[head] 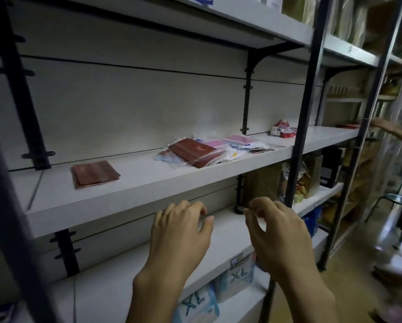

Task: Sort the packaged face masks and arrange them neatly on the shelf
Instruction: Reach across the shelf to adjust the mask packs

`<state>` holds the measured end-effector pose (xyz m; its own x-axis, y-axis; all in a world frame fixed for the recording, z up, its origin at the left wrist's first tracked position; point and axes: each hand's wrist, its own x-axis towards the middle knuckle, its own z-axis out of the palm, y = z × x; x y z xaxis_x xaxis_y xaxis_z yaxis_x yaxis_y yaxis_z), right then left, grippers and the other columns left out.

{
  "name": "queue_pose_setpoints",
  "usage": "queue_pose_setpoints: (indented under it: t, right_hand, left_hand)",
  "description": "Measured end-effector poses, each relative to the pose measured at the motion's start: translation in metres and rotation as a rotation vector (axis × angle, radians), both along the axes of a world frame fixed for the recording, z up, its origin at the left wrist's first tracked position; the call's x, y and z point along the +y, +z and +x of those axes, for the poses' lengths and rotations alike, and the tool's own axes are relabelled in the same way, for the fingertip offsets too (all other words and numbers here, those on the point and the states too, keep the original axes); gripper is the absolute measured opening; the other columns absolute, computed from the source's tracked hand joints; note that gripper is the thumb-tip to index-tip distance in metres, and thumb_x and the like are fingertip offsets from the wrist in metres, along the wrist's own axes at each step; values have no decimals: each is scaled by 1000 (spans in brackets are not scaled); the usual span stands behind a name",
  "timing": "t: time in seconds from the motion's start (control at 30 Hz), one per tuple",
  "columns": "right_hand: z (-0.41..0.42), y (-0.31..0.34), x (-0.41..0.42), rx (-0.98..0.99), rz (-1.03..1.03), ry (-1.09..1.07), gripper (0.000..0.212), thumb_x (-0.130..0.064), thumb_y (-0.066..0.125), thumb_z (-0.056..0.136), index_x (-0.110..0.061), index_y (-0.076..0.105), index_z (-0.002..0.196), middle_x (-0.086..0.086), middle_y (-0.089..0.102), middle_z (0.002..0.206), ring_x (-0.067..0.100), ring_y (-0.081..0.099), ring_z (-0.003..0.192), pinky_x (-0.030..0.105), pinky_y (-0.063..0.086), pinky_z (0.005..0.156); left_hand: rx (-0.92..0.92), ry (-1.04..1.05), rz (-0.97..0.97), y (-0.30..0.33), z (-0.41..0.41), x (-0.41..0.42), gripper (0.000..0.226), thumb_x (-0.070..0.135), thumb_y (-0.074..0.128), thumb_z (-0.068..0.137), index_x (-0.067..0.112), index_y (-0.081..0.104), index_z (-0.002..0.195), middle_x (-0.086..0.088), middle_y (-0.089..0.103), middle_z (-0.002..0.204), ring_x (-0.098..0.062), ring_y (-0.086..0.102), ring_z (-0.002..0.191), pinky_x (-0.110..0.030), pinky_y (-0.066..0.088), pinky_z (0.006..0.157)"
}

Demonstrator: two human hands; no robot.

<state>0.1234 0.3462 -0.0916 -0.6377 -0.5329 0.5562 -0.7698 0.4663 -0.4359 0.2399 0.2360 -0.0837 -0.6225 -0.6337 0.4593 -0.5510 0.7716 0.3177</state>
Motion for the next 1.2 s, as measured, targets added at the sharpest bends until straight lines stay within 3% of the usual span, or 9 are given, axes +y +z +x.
queue_pose_setpoints:
  t: [0.13, 0.57, 0.7, 1.07, 1.2]
  right_hand:
    - [-55, 8, -19, 46, -29, -6, 11, -36, 55, 95, -25, 60, 98, -7, 59, 88, 19, 56, 83, 44, 50, 76]
    - [-217, -7, -41, -51, -10, 50, 18, -42, 48, 97, -31, 57, 109, -12, 58, 97, 12, 55, 90, 36, 49, 82]
    - [-281, -8, -47, -37, -4, 129, 18, -40, 48, 97, -29, 57, 109, -10, 60, 100, 13, 56, 89, 38, 50, 81]
    - [-396, 0, -75, 23, -45, 377, 12, -36, 55, 93, -26, 61, 96, -7, 63, 83, 18, 59, 74, 40, 51, 68]
    - [-417, 7, -96, 28, -52, 436, 21, -37, 53, 94, -26, 62, 110, -8, 67, 88, 17, 61, 81, 36, 50, 71]
  left_hand:
    - [32, -10, 6, 6, -60, -23, 23, 47, 41, 96, 32, 56, 106, 12, 59, 107, -11, 51, 103, -27, 36, 90]
    - [38, -11, 5, -3, -222, -50, 19, 46, 42, 96, 35, 55, 102, 14, 60, 104, -9, 52, 100, -27, 37, 86]
    - [68, 69, 15, -7, -276, -46, 17, 45, 43, 96, 34, 56, 102, 14, 61, 103, -9, 54, 99, -28, 37, 85]
    - [136, 317, 7, -1, -355, -39, 11, 41, 48, 93, 33, 56, 93, 13, 63, 93, -9, 58, 95, -30, 41, 84]
    - [186, 379, -18, 5, -366, -47, 11, 38, 48, 94, 33, 57, 95, 14, 63, 94, -9, 56, 96, -26, 38, 81]
